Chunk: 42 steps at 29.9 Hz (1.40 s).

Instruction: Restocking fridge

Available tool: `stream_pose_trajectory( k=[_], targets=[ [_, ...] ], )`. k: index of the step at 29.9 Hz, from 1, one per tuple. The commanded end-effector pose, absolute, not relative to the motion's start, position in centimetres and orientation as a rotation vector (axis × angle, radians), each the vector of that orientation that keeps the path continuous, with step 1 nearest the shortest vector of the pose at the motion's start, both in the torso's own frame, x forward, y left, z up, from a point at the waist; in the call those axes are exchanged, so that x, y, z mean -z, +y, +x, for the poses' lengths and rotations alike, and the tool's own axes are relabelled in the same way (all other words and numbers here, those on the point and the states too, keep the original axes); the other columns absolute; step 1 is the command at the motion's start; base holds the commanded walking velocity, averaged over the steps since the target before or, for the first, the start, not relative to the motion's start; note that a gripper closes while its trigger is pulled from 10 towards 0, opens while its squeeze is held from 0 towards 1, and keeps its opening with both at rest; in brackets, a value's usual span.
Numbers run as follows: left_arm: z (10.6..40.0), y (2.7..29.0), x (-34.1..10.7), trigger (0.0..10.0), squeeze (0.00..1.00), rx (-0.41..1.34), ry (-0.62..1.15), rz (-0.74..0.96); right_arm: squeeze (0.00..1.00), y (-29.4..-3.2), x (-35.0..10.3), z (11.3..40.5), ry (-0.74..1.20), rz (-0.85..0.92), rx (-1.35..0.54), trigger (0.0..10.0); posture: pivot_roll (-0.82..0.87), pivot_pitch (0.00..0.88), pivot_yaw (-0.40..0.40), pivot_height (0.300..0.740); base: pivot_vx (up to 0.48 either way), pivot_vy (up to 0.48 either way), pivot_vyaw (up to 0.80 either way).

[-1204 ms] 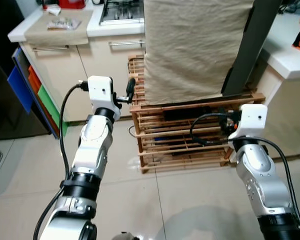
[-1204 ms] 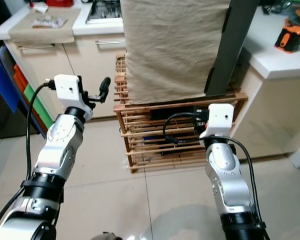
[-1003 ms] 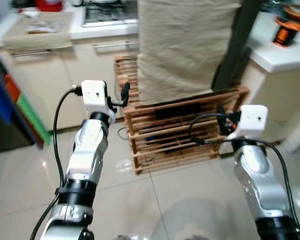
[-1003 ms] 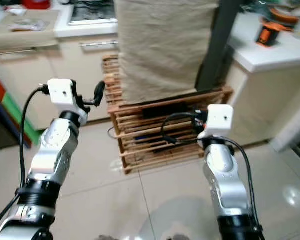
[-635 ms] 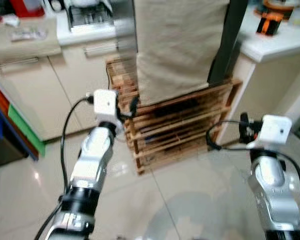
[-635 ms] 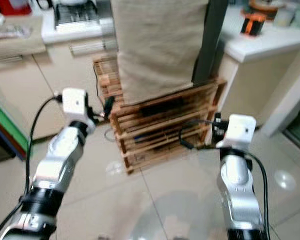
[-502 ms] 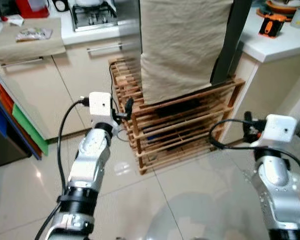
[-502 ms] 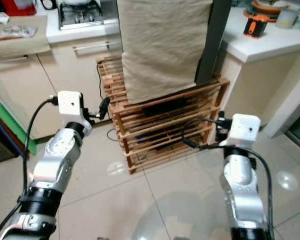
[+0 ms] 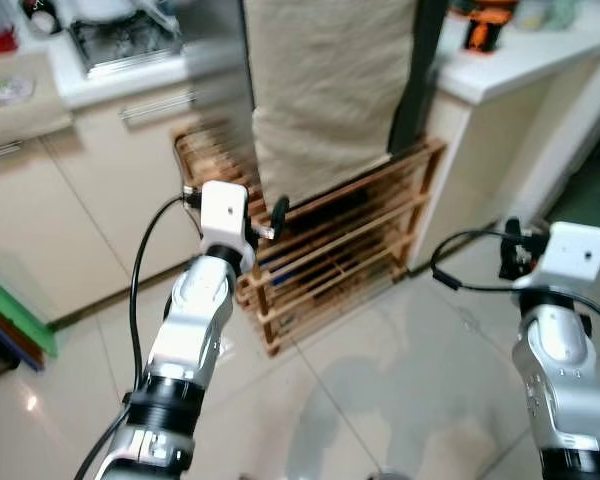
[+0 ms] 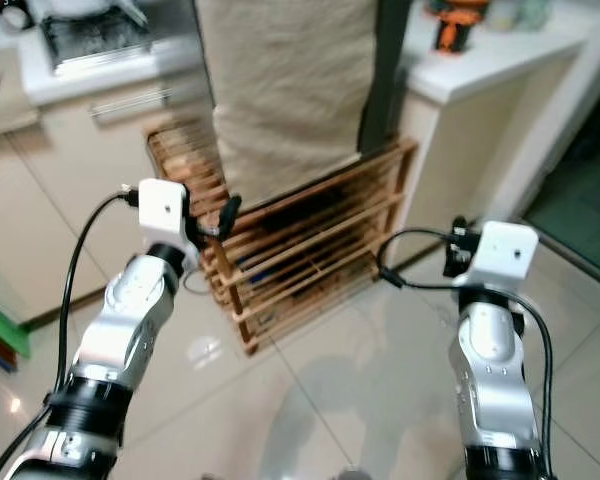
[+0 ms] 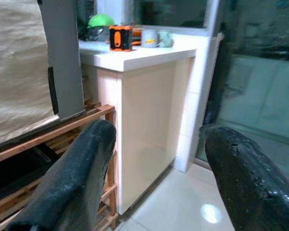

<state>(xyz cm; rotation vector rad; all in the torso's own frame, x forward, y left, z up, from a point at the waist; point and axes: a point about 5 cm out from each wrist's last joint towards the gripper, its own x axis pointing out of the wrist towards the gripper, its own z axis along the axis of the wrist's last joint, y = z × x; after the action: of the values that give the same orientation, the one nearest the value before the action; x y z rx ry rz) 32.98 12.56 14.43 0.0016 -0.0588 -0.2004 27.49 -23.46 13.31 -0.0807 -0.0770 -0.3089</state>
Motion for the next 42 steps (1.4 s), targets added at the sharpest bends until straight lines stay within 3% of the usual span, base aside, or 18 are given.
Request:
stream_pose_trajectory(
  k=[1,11,16,24,26,27,42],
  targets=[
    [33.2,13.7,-14.1,10.0,0.00,0.156,-0.035,-0.005,1.00,-22.3,-13.6,27.9,-0.100,-0.075,0.260,10.0,-0.14,0.000,0.063,0.740,0.000,0.446,-0.76],
    [33.1,13.7,-13.8,10.0,0.00,0.151,-0.031,-0.012,1.00,-22.2,-13.7,28.3,-0.109,-0.081,0.238,10.0,-0.13,0.000,0.053,0.740,0.000,0.446,-0.78],
    [32.4,14.6,-12.3,10.0,0.00,0.102,0.034,-0.092,1.00,-21.0,-13.6,28.2,-0.125,-0.082,0.154,10.0,-0.13,0.000,0.052,0.740,0.000,0.446,-0.80],
    [32.5,14.5,-12.2,10.0,0.00,0.099,0.033,0.013,1.00,-20.3,-12.0,28.2,-0.035,-0.147,0.109,10.0,-0.12,0.000,0.047,0.740,0.000,0.404,-0.63],
    [32.5,14.3,-12.6,10.0,0.00,0.106,0.011,-0.032,1.00,-20.1,-12.1,28.2,-0.045,-0.138,0.096,10.0,-0.12,0.000,0.047,0.740,0.000,0.000,0.00],
    [32.5,14.3,-12.8,10.0,0.00,0.104,0.003,-0.050,0.00,-19.9,-12.3,28.2,-0.059,-0.130,0.080,10.0,-0.12,0.000,0.049,0.740,0.000,0.000,0.00],
    [32.6,14.0,-14.3,10.0,0.00,0.108,-0.057,-0.079,0.00,-19.8,-12.6,28.4,-0.078,-0.161,0.082,10.0,-0.13,0.000,0.051,0.740,0.447,0.000,0.00]
  ],
)
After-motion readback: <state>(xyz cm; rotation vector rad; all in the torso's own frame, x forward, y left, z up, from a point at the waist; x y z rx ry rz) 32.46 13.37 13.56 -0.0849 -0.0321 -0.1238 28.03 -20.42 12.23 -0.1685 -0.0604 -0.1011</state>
